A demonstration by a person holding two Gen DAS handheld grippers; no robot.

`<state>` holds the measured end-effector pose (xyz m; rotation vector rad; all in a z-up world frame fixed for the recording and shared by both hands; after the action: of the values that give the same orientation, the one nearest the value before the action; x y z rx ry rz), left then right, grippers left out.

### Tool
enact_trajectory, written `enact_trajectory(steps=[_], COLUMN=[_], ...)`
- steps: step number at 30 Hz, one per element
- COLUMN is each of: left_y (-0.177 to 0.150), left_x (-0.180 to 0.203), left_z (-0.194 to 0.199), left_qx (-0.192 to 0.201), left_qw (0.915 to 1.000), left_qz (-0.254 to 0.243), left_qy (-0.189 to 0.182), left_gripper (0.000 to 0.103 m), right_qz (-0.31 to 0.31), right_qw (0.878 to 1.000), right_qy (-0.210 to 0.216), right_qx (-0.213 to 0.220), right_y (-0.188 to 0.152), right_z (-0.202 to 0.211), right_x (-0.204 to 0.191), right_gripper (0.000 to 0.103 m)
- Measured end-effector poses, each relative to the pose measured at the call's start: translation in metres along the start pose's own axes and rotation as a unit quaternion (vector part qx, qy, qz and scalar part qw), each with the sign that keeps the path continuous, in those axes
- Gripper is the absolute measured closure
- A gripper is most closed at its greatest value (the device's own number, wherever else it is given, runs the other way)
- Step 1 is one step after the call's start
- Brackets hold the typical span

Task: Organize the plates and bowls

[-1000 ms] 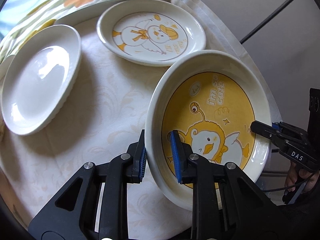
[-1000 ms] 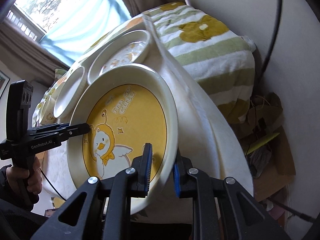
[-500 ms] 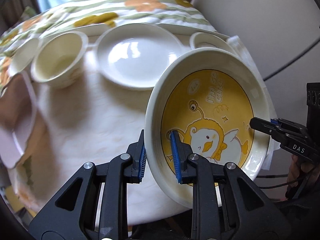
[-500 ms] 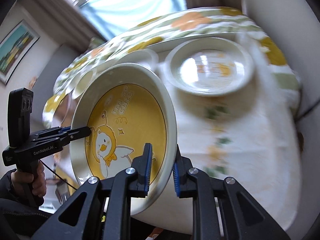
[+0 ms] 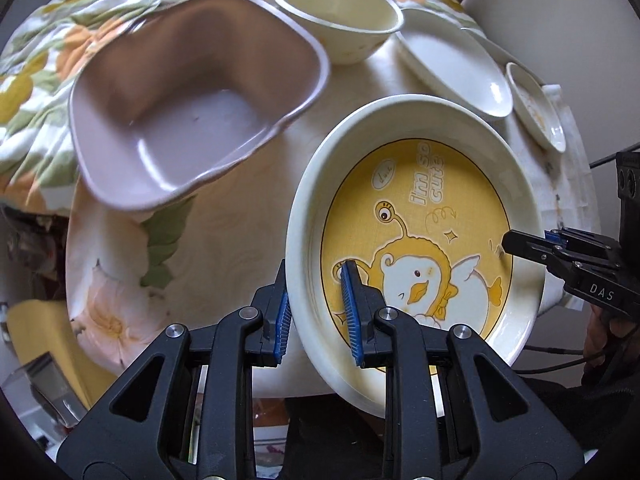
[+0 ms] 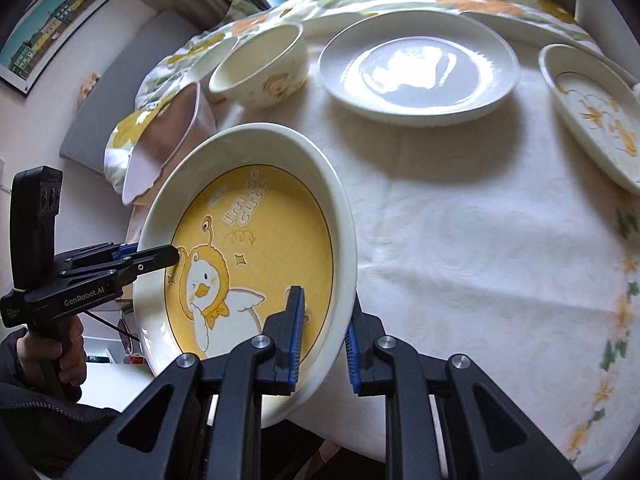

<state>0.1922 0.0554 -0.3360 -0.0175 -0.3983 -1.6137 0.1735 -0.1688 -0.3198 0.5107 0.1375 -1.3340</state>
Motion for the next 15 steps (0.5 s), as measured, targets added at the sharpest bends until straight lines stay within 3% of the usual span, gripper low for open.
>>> enact_trajectory(steps=[8,15], left_y=[-0.005,-0.006], left_x=[-0.029,-0.027], left_z=[-0.013,-0.013], left_qx=[-0.006,0.006], left_qw=[0.9998,1.0000], left_qz=[0.017,0.005], left_qy=[-0.008,-0.004], left_gripper=[0.083,0.083], right_qz=[0.003,0.019], right_qw=[1.000,0.998], right_qy=[-0.017,-0.044], right_qx=[-0.014,-0.030], right_y=[0.020,0.019], right_z=[-0.018,-0.026], right_x=[-0.008,-0.009], right_gripper=[0.086,0.085])
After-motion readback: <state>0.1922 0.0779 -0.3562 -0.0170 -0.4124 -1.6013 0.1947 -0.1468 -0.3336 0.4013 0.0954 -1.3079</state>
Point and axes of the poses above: each gripper's, at about its wrist camera, not at the fingertips, and z roughly against the way its jaws point, x to its right, y to its top, the point moved 4 cm from there along -z, roughly the way its jaws point, and after that the axes turned 2 degrees about -y, right-handed, at the moved point
